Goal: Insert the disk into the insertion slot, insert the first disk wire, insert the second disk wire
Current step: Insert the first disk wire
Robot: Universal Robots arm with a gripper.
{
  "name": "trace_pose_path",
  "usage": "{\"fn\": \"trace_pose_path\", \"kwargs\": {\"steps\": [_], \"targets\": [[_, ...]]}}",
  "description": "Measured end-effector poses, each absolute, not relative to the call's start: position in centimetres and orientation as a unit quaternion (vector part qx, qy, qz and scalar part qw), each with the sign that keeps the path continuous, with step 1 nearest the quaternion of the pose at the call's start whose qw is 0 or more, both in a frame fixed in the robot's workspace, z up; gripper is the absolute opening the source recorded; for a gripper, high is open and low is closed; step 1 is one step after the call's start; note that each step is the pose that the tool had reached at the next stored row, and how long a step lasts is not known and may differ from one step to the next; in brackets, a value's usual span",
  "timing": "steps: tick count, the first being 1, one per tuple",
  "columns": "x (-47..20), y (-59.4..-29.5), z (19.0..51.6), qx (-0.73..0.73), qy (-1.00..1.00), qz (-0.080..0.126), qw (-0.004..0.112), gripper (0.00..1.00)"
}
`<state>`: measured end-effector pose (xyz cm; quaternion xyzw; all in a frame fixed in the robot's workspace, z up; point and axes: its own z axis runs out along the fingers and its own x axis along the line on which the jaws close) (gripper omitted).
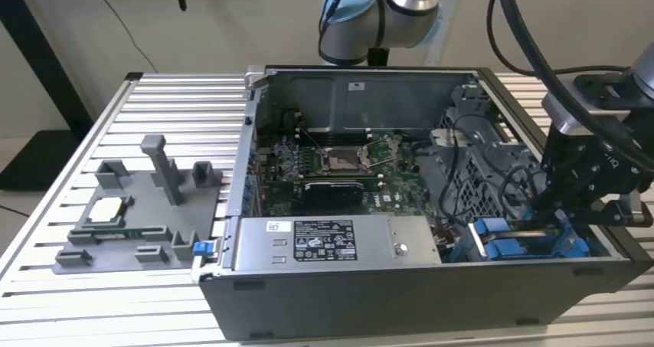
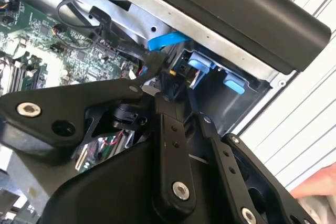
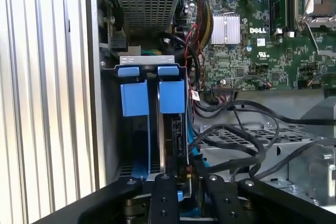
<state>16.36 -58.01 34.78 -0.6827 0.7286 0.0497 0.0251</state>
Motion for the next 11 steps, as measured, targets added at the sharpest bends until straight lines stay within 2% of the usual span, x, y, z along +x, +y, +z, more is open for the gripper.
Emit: {"fn": "trace_pose_path", "kwargs": {"steps": [11], "targets": [[16.4,-58.0,37.9,-0.683,0.729,0.050,0.025,1.00]]}}
